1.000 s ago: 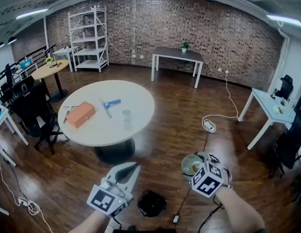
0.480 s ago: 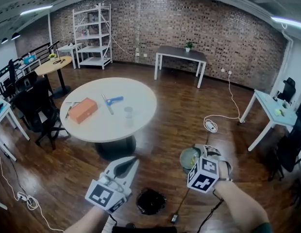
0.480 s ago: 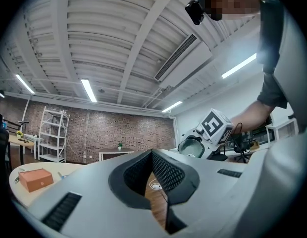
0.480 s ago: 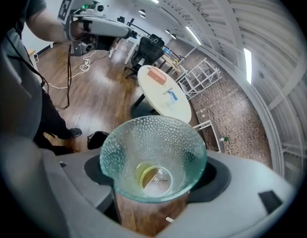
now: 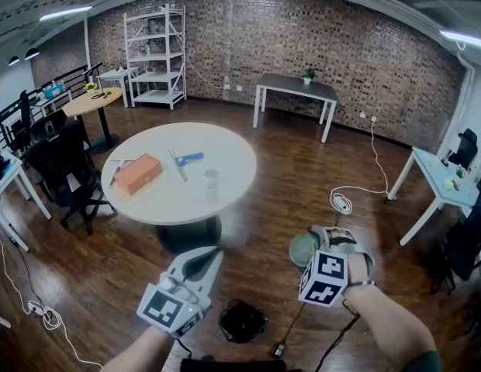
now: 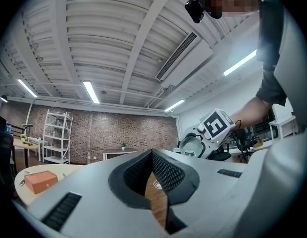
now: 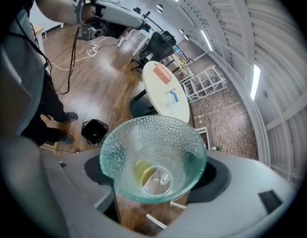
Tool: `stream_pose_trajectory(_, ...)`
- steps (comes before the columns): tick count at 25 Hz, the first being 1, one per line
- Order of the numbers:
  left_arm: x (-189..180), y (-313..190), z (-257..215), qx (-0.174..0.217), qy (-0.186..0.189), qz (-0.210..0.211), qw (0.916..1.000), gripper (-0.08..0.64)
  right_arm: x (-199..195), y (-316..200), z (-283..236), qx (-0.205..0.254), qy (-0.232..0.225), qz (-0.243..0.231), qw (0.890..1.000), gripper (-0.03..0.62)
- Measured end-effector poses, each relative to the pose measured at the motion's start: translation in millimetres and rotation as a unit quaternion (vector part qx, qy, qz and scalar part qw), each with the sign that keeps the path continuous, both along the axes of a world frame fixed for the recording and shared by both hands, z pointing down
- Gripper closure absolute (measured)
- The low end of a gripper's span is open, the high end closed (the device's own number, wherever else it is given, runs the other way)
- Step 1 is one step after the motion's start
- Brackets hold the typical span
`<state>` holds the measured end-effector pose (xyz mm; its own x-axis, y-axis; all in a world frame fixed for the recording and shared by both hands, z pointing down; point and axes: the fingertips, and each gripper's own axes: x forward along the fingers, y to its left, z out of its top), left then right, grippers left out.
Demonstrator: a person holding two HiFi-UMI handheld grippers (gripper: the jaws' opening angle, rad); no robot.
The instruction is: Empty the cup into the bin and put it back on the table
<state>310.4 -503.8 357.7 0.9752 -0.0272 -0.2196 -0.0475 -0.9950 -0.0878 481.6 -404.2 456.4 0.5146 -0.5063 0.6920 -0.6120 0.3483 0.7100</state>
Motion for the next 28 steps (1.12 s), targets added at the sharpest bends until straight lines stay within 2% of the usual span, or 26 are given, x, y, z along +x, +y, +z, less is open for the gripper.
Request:
stream_pose_trajectory(7, -7, -5, 2, -0.013, 0.002, -0.006, 0.9999, 0.555, -7, -10, -3, -0.016, 0.018, -0.023, 0.999, 0.192)
stream_pose_trajectory(12, -11, -1, -1, 0.003, -0.005, -0.004, 1.0000, 0.555, -12, -9, -8, -0.023, 0.033, -0.035, 0.999, 0.192)
stream_pose_trajectory(22, -14, 8, -3, 0.011, -0.005, -0.007, 0.9999, 0.555, -8, -8, -8, -0.048, 0.062, -0.046, 0.996, 0.192)
stream_pose_trajectory(28, -16, 9, 1, -0.016, -0.011, -0.003, 0.9998, 0.555, -4, -10, -14, -0.052, 0.075, -0.047, 0.995, 0.192)
